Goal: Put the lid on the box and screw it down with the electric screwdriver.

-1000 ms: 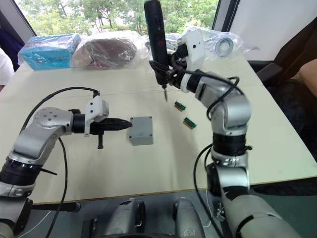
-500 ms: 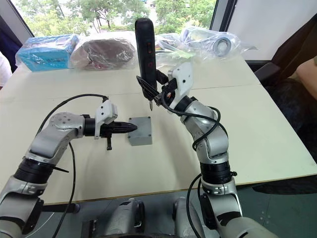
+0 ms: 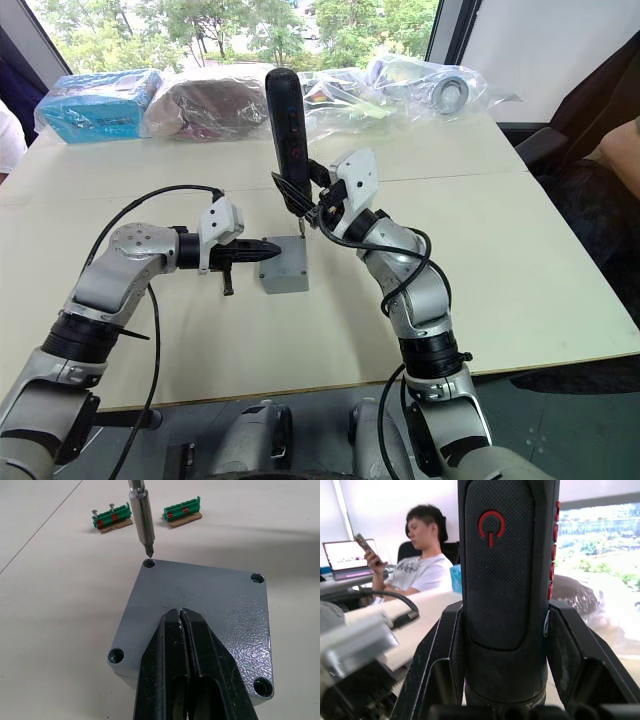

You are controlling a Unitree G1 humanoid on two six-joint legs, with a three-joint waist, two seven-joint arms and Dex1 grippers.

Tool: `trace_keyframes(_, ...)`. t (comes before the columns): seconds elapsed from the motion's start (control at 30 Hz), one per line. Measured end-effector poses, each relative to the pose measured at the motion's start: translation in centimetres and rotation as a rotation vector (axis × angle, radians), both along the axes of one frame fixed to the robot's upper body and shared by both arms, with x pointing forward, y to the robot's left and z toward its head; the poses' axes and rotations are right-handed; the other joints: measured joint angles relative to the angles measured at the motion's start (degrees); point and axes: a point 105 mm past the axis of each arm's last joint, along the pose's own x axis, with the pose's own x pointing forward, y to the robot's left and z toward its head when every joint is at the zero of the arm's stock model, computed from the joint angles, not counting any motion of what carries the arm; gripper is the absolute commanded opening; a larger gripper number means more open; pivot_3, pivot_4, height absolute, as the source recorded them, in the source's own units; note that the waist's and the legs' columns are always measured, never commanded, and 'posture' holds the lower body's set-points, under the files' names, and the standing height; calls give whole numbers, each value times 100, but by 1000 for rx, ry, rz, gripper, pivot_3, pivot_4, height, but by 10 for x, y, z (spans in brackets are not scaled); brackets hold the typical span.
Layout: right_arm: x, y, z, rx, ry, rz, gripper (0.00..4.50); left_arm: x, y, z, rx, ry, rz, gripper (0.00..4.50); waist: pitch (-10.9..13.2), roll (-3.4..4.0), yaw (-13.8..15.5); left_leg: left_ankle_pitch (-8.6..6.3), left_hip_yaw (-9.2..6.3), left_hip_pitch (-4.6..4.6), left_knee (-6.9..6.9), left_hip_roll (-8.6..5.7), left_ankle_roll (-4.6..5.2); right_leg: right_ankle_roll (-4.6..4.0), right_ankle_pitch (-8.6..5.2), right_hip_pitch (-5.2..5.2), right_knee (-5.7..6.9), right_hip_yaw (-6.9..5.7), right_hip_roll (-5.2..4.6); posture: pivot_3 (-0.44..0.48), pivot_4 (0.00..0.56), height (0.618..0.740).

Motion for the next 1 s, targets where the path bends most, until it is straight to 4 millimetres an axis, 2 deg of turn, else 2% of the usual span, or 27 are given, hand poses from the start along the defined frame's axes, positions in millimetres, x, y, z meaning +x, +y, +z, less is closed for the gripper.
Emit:
trace_keyframes(0.77, -1, 7, -6, -25, -18, 25, 1702, -1, 1, -1, 3, -5, -1, 0, -2, -1, -2, 0, 0, 11, 0, 1, 0, 0, 0, 10, 0, 0, 0, 0, 150, 740)
trace_keyframes(1.0, 2, 5, -12, -56, -16, 4, 1702, -1, 2, -4, 7, -2, 3, 0, -10, -7, 1, 0, 0, 46, -1, 1, 0, -1, -1, 43, -2, 0, -1, 0, 150, 740)
